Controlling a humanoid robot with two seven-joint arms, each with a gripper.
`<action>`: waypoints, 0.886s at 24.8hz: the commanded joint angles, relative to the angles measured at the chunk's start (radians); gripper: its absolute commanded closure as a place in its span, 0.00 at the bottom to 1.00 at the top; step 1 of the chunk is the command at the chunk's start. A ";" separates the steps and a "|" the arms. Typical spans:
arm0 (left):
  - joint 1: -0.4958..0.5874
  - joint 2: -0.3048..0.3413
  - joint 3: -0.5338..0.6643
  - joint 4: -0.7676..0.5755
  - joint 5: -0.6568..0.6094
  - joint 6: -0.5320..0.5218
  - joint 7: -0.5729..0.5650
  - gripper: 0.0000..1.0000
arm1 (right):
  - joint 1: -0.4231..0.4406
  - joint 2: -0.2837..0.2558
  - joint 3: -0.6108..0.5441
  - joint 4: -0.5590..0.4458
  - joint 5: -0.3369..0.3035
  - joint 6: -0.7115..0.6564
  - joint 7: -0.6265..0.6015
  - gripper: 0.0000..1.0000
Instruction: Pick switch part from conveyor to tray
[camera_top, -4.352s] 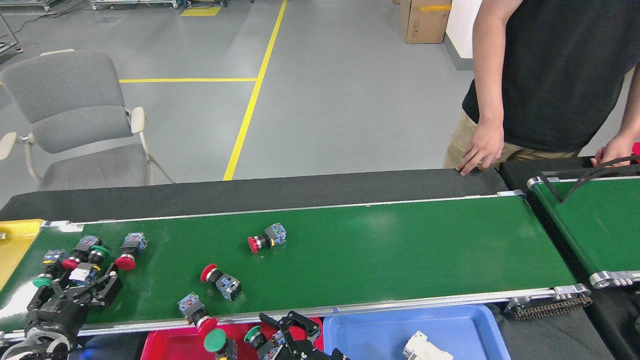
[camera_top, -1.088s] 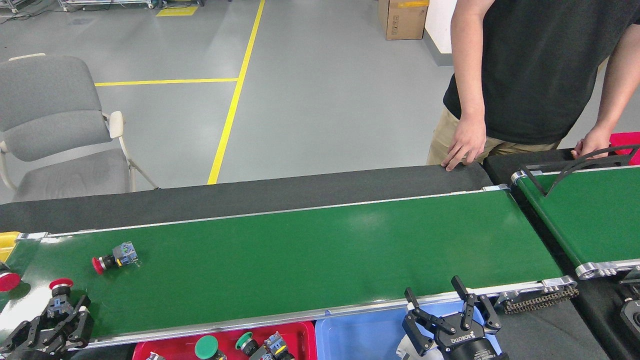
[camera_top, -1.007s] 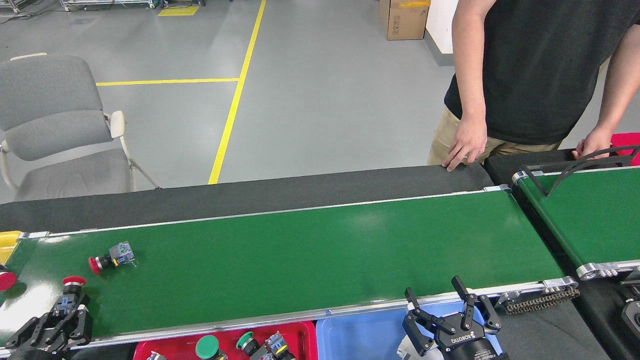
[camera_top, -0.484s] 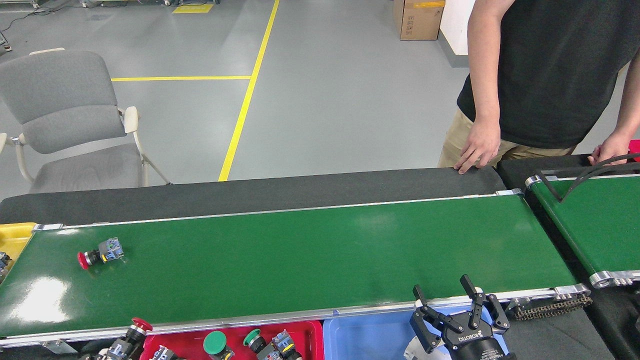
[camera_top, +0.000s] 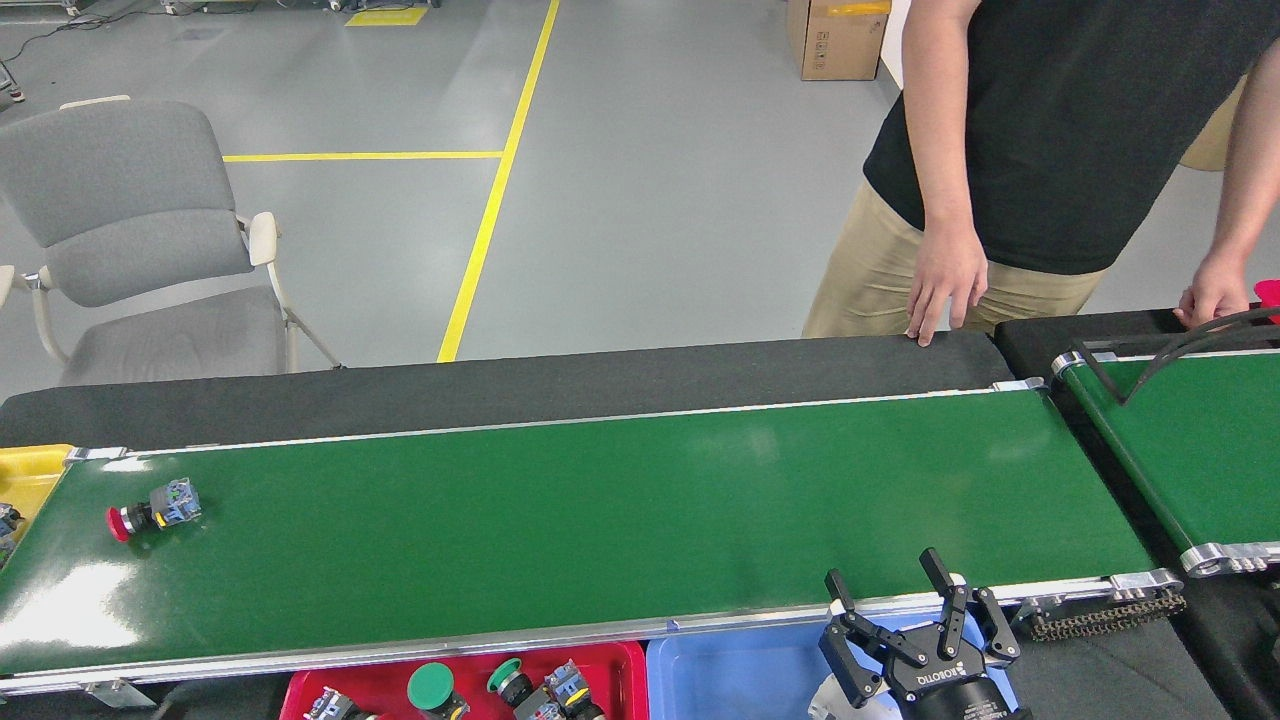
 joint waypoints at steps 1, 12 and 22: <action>-0.021 0.056 0.021 0.034 -0.010 0.114 0.014 0.00 | 0.014 0.018 -0.003 -0.015 -0.001 0.010 -0.009 0.00; -0.128 0.127 -0.059 0.108 -0.019 0.119 0.012 0.00 | 0.062 0.023 -0.052 -0.015 -0.001 0.102 -0.012 0.00; -0.145 0.124 -0.059 0.147 -0.019 0.119 0.012 0.00 | 0.100 0.015 -0.079 -0.016 -0.003 0.095 -0.058 0.00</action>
